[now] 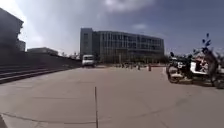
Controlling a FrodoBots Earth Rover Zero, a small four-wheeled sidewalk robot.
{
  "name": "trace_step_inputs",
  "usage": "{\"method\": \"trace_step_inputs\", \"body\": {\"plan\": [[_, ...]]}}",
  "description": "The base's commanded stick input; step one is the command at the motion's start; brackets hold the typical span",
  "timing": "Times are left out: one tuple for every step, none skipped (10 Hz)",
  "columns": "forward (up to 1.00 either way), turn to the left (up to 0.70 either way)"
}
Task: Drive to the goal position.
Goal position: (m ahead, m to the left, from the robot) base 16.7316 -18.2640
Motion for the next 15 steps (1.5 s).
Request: {"method": "trace_step_inputs", "body": {"plan": [[1.00,0.27],[1.00,0.00],[1.00,0.00],[1.00,0.00],[1.00,0.00],[1.00,0.00],[1.00,0.00],[1.00,0.00],[1.00,0.00],[1.00,0.00],[1.00,0.00],[1.00,0.00],[1.00,0.00],[1.00,0.00],[1.00,-0.18]]}}
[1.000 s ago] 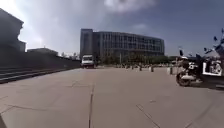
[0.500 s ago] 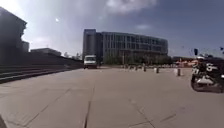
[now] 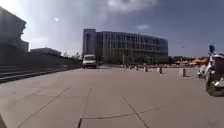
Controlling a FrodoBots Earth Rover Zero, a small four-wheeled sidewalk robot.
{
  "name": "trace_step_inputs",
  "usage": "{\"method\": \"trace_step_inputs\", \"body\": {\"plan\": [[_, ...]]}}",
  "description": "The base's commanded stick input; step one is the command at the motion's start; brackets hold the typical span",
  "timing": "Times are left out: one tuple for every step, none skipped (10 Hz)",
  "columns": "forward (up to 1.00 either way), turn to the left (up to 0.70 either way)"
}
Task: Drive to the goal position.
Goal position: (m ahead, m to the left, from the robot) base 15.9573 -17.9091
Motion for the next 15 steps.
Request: {"method": "trace_step_inputs", "body": {"plan": [[1.00,-0.27],[1.00,-0.27],[1.00,-0.27],[1.00,-0.27],[1.00,-0.27],[1.00,-0.27],[1.00,-0.27],[1.00,-0.27],[1.00,-0.27],[1.00,-0.27],[1.00,-0.27],[1.00,-0.27],[1.00,-0.27],[1.00,-0.27],[1.00,-0.27]]}}
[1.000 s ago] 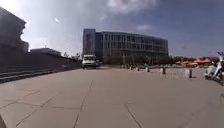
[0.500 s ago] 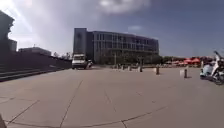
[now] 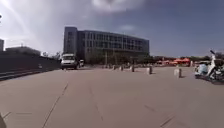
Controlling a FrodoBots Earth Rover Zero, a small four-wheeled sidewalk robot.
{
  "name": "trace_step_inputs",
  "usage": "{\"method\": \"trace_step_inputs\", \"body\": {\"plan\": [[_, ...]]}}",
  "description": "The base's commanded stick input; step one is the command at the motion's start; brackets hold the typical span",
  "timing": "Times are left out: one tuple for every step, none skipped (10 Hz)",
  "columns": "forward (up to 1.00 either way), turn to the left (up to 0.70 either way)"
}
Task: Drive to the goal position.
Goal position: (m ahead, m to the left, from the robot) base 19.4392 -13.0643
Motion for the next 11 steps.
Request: {"method": "trace_step_inputs", "body": {"plan": [[1.00,-0.27],[1.00,-0.27],[1.00,-0.27],[1.00,-0.27],[1.00,-0.27],[1.00,-0.27],[1.00,-0.27],[1.00,-0.27],[1.00,-0.27],[1.00,-0.27],[1.00,-0.27]]}}
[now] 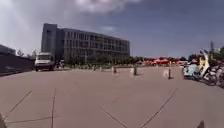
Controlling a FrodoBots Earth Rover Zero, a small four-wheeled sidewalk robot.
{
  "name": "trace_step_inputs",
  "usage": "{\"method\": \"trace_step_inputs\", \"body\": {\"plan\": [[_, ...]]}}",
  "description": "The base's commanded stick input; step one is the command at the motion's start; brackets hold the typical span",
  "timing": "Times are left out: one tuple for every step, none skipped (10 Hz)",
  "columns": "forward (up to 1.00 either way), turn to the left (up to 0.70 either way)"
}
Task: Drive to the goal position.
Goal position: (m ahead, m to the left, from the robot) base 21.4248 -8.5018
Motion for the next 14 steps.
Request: {"method": "trace_step_inputs", "body": {"plan": [[1.00,-0.27],[1.00,-0.27],[1.00,-0.27],[1.00,-0.27],[1.00,-0.27],[1.00,-0.27],[1.00,-0.27],[1.00,-0.27],[1.00,-0.27],[1.00,-0.27],[1.00,-0.27],[1.00,-0.27],[1.00,-0.27],[1.00,-0.05]]}}
